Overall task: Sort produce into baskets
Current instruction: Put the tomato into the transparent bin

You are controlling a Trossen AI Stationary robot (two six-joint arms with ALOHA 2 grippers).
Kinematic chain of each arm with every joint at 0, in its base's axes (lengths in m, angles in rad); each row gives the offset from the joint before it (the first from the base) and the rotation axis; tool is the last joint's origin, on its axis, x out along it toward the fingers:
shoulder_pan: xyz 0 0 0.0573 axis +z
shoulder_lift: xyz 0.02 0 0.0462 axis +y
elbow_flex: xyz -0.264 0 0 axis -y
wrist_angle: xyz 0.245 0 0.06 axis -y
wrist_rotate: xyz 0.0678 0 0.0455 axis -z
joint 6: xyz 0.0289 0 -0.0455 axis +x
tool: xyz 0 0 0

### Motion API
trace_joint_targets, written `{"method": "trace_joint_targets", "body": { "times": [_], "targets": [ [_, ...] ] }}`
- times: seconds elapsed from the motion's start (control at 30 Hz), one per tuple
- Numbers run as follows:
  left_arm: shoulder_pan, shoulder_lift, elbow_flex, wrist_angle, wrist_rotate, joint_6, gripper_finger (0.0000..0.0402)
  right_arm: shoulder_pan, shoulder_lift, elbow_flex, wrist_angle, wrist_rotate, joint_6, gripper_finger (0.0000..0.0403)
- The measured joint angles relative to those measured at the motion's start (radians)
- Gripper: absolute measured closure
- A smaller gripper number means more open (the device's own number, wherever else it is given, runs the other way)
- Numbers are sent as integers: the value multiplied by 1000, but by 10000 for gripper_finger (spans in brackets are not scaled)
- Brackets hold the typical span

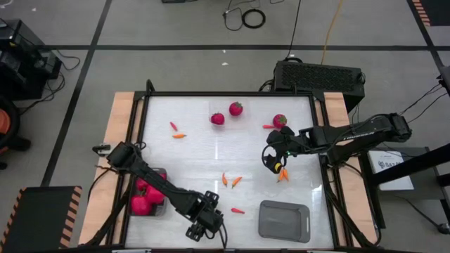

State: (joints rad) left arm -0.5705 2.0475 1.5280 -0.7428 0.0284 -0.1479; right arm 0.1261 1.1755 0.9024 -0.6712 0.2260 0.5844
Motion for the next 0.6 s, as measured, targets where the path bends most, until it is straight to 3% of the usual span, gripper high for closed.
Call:
{"method": "trace_joint_targets", "body": {
  "times": [0.2, 0.47, 0.6],
  "targets": [
    [0, -1, 0, 2, 0, 5, 39, 0, 0, 0, 1, -17, 2, 74],
    [2, -1, 0, 4, -9, -1, 84, 0, 0, 0, 2, -24, 6, 74],
    [28, -31, 13, -76, -99, -3, 83, 0, 0, 0, 2, -24, 6, 74]
  ]
}}
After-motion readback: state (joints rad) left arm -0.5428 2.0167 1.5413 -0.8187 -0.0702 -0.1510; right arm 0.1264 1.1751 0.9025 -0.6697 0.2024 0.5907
